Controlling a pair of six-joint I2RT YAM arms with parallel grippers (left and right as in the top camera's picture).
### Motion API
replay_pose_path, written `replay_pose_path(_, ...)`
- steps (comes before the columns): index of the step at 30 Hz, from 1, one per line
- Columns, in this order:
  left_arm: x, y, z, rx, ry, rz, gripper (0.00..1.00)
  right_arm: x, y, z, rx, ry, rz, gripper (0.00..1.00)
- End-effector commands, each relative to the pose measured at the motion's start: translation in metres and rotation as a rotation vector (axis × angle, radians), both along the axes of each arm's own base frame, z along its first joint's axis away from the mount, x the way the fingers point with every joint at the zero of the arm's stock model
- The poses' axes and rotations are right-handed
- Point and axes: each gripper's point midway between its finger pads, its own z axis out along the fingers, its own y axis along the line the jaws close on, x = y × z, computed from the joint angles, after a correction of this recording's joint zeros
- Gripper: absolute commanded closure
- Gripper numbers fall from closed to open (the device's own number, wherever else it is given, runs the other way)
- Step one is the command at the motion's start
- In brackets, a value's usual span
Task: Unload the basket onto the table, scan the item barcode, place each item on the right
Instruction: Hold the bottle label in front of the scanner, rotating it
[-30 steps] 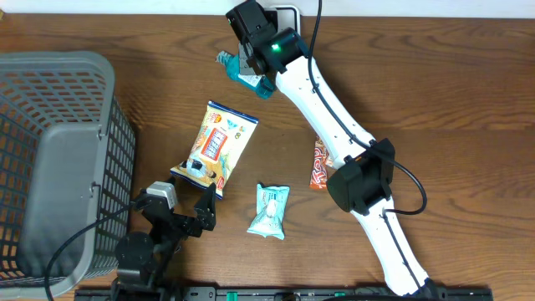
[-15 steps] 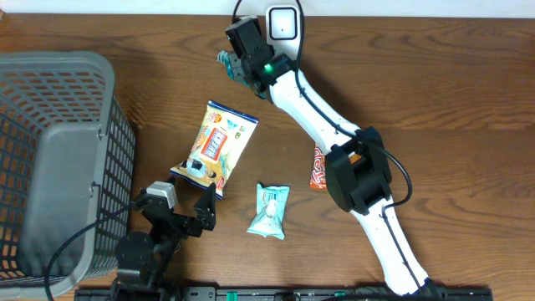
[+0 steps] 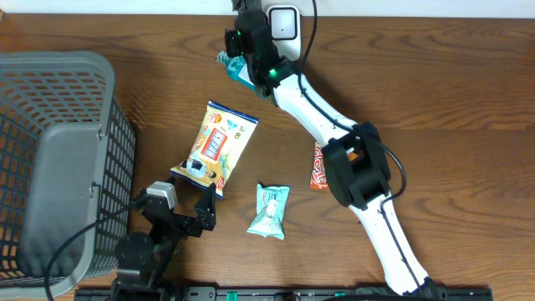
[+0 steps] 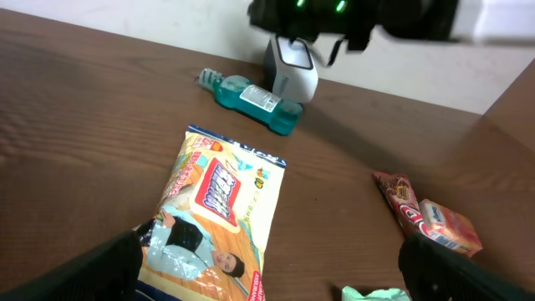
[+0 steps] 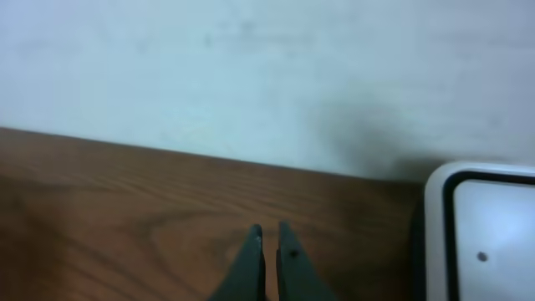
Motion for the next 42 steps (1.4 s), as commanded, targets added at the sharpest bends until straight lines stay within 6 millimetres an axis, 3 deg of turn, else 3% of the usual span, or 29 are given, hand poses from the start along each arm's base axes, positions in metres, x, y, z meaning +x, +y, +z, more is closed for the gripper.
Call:
replay_pose_path(1,-0.002,-0.002,-0.013,0.019,0.032,-0.017,0.02,0.003,-0.002,-0.044,-0.019,0.038,-0.007,0.99)
replay_pose_path(10,-0.002,-0.002,-0.013,0.019,0.032,-0.017,0.02,0.003,-0.007,-0.097,-0.06,0.092,-0.011,0.99)
replay_pose_path(14,-0.002,-0.002,-0.013,0.019,0.032,-0.017,0.02,-0.004,-0.006,-0.111,-0.119,0.13,0.01,0.99)
replay_pose_path(18,-0.002,-0.002,-0.013,0.019,0.032,-0.017,0.02,-0.024,0.0,-0.134,-0.229,0.207,0.097,0.99)
replay_pose_path(23,-0.002,-0.002,-0.013,0.019,0.032,-0.017,0.02,-0.057,-0.015,-0.172,-0.385,0.389,0.157,0.99)
replay_pose_path(26,-0.002,-0.002,-0.013,0.019,0.032,-0.017,0.02,-0.074,-0.019,-0.181,-0.463,0.452,0.23,0.99)
replay_pose_path(29,-0.002,-0.002,-0.013,0.019,0.032,-0.017,0.02,-0.09,-0.019,-0.175,-0.495,0.506,0.279,0.99)
replay_pose_path(34,-0.002,-0.002,-0.013,0.019,0.032,-0.017,0.02,-0.117,-0.029,-0.146,-0.533,0.598,0.304,0.99)
replay_pose_path(40,-0.002,-0.002,-0.013,0.019,0.032,-0.017,0.02,-0.143,-0.042,-0.074,-0.521,0.64,0.285,0.97)
replay_pose_path(42,-0.002,-0.002,-0.013,0.019,0.032,-0.017,0.02,-0.148,-0.042,-0.053,-0.455,0.653,0.253,0.68)
